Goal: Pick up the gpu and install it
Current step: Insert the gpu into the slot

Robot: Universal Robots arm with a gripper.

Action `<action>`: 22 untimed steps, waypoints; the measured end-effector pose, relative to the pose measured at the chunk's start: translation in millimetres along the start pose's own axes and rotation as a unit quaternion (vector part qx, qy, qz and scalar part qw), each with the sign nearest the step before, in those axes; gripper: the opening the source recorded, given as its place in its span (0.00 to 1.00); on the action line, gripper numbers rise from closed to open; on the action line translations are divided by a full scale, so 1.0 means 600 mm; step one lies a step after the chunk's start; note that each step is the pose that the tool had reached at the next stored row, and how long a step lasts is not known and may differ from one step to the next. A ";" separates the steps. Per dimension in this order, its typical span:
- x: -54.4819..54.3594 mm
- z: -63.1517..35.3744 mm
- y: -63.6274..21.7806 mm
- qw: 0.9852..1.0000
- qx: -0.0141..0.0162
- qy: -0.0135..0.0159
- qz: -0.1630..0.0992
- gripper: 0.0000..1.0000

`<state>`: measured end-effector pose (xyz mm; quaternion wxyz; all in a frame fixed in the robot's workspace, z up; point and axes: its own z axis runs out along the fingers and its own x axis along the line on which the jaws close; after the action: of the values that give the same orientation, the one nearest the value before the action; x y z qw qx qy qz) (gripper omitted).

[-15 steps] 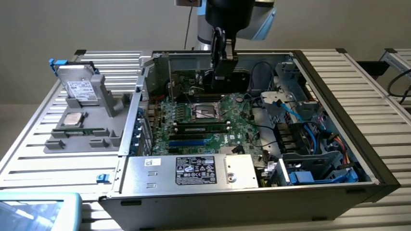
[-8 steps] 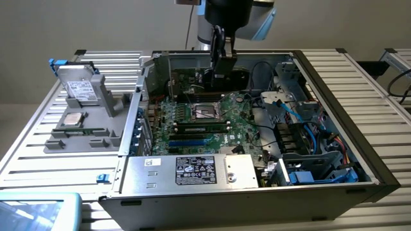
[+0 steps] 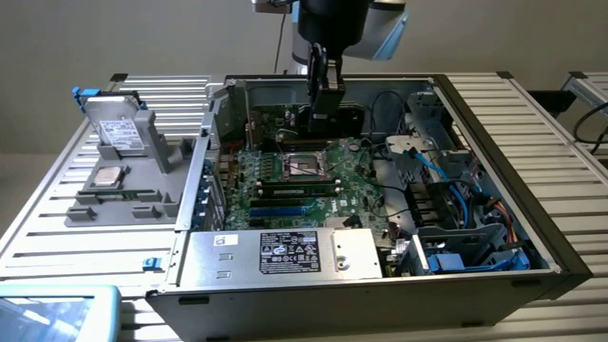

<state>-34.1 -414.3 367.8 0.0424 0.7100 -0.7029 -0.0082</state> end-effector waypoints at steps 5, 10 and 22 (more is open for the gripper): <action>0.000 0.008 0.002 1.000 0.003 0.002 0.000 0.29; -0.001 0.017 0.008 1.000 0.007 0.005 0.003 0.29; -0.003 0.050 0.023 1.000 0.006 0.009 0.020 0.29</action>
<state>-49.9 -414.4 339.0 0.0443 0.6963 -0.7163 0.0035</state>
